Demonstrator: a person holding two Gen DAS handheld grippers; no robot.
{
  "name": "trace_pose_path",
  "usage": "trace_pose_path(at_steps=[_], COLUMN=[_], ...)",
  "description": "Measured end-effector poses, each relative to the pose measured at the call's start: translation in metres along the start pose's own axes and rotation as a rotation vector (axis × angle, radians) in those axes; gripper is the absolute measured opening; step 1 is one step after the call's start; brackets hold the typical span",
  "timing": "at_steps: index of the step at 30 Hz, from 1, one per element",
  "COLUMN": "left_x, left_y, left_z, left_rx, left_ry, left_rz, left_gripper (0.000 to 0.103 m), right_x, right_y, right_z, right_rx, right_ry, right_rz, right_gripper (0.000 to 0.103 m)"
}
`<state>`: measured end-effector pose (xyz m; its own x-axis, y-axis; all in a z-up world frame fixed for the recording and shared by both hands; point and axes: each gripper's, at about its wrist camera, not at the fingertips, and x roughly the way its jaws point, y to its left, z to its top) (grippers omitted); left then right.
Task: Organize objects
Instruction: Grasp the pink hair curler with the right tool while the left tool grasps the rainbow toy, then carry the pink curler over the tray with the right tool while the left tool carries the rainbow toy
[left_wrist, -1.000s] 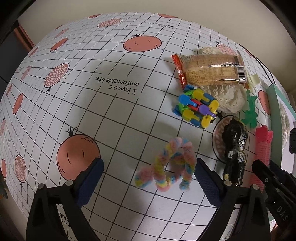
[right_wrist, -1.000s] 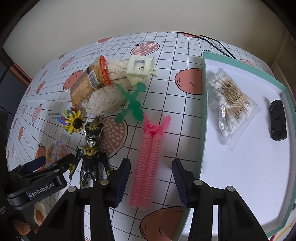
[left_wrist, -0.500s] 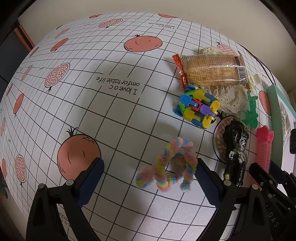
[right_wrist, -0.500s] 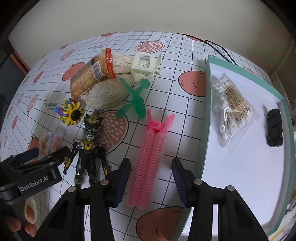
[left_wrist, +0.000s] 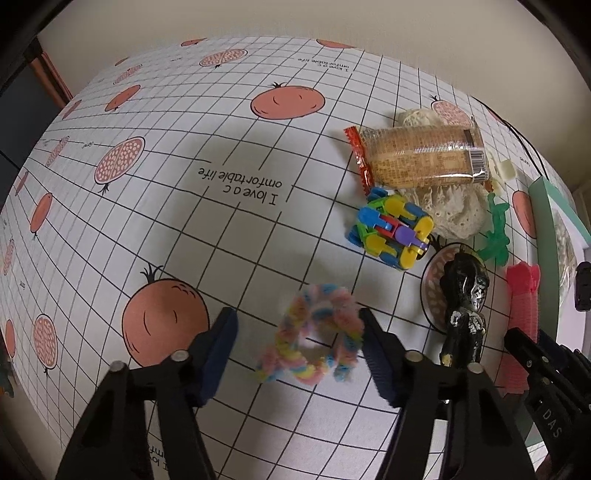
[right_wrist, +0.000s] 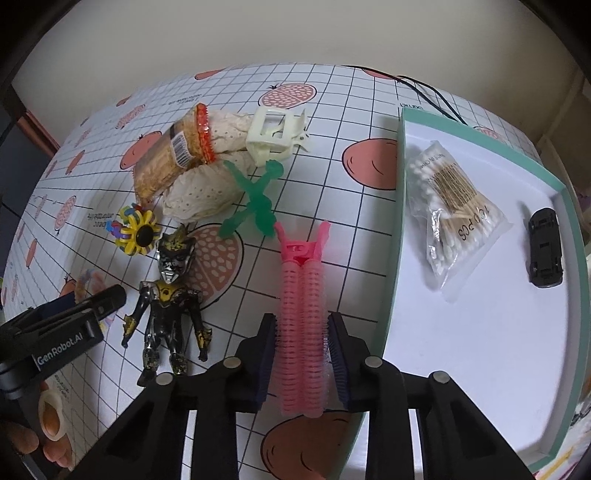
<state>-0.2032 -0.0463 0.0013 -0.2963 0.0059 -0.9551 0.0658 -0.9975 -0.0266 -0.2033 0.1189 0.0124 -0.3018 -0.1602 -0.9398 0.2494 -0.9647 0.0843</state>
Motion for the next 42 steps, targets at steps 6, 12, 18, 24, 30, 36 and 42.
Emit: trace_pose_path(at_steps=[6, 12, 18, 24, 30, 36, 42], left_x=[-0.001, -0.003, 0.005, -0.006, -0.006, -0.018, -0.034], left_y=[0.005, 0.012, 0.013, 0.002, 0.006, 0.008, 0.006], left_z=[0.002, 0.005, 0.012, 0.003, 0.005, 0.010, 0.015], left_rx=[-0.009, -0.024, -0.046, -0.084, -0.122, -0.145, -0.150], left_ry=[-0.019, -0.031, -0.026, -0.019, -0.005, -0.032, -0.078], left_rz=[0.001, 0.004, 0.001, -0.017, -0.045, -0.063, -0.067], left_gripper=[0.055, 0.044, 0.032, 0.029, 0.029, 0.029, 0.029], right_x=[-0.001, -0.001, -0.002, -0.005, -0.016, -0.031, -0.041], right_y=[-0.002, -0.002, -0.007, -0.010, -0.012, -0.016, -0.015], right_z=[0.001, 0.002, 0.001, 0.002, 0.000, 0.000, 0.006], right_rx=[0.009, 0.007, 0.015, 0.016, 0.027, 0.038, 0.050], right_ry=[0.000, -0.001, -0.002, -0.004, -0.027, -0.061, -0.094], right_rz=[0.018, 0.022, 0.038, 0.046, 0.065, 0.089, 0.109], right_gripper=[0.029, 0.029, 0.029, 0.029, 0.029, 0.029, 0.029])
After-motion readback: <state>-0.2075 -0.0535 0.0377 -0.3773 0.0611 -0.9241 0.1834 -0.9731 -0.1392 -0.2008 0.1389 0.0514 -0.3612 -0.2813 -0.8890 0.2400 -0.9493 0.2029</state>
